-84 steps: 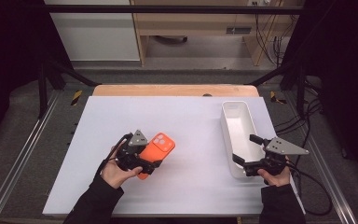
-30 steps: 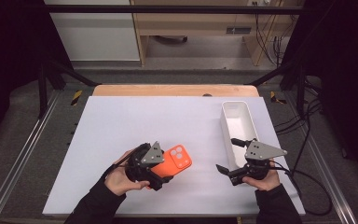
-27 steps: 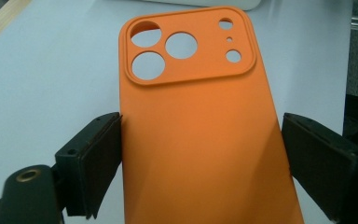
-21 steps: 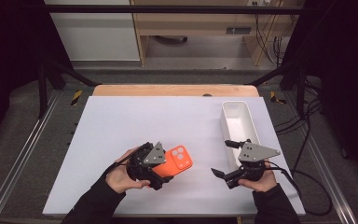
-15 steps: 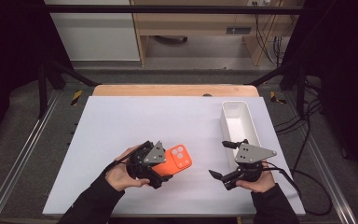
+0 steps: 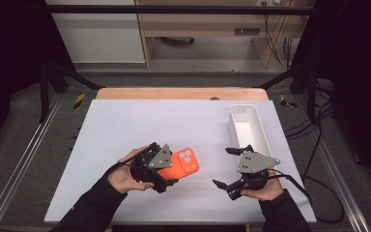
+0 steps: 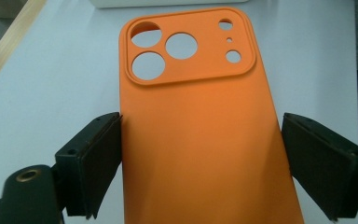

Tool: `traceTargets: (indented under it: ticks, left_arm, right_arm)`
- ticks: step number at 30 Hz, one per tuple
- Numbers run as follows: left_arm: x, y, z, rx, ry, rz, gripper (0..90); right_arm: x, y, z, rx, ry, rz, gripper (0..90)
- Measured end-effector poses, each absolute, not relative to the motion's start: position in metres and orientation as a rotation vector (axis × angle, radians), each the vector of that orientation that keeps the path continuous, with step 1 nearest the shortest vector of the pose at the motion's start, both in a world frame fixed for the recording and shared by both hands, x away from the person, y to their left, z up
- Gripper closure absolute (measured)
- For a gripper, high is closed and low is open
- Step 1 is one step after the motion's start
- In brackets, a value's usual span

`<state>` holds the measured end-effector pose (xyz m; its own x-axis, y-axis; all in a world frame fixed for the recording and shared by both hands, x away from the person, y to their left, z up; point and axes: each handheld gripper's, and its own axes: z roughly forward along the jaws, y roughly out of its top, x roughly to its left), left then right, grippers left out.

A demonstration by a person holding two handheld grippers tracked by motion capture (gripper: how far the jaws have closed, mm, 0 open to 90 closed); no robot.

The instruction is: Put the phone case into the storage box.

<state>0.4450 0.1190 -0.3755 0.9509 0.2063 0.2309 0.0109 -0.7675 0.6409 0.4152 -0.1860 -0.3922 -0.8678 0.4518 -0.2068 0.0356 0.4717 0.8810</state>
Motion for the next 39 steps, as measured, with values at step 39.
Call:
traceTargets:
  ticks: [39]
  left_arm:
    - [0.442,0.106,-0.375,2.427,-0.061,0.404,13.8]
  right_arm:
    - [0.413,-0.167,-0.401,0.172,2.345,1.257,1.7]
